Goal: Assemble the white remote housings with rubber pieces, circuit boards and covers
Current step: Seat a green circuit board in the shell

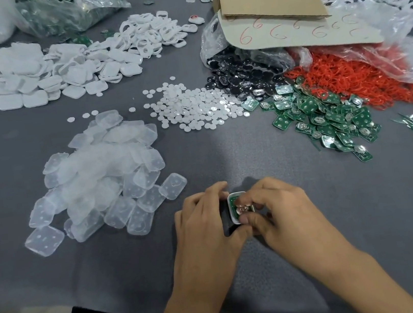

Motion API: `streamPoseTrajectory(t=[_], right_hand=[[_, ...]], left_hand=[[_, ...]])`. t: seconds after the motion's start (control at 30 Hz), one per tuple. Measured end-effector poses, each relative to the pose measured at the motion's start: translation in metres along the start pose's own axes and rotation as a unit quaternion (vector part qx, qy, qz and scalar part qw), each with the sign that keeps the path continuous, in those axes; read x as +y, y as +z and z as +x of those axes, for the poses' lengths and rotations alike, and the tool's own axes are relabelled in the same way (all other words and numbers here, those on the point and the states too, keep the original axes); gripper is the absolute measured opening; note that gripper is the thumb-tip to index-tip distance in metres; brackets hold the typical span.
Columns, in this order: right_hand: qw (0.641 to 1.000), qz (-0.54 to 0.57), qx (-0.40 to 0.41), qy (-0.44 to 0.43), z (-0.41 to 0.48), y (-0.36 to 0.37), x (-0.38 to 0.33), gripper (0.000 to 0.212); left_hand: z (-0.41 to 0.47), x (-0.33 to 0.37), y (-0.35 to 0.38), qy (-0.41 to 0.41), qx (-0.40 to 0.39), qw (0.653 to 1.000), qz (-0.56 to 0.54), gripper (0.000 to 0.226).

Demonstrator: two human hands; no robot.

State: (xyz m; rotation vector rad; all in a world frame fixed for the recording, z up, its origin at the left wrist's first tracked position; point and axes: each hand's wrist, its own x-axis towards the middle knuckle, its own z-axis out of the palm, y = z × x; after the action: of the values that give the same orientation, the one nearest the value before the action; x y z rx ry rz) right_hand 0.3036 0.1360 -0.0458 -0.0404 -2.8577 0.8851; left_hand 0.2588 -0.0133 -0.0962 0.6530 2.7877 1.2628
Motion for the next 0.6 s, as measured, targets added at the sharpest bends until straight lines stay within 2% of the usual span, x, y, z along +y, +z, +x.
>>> streamPoseTrajectory(t=[0.2,0.6], right_hand=[[1.000,-0.024,-0.008,0.014,0.0029,0.0034,0.0005,0.019],[1.000,-0.020,0.003,0.012,0.0089,0.0059,0.0042,0.023]], left_hand=[[0.0004,0.0000,0.0004,0.001,0.002,1.000,-0.001,0.073],[0.0008,0.0021,0.0015,0.008,0.016,1.000,-0.011,0.066]])
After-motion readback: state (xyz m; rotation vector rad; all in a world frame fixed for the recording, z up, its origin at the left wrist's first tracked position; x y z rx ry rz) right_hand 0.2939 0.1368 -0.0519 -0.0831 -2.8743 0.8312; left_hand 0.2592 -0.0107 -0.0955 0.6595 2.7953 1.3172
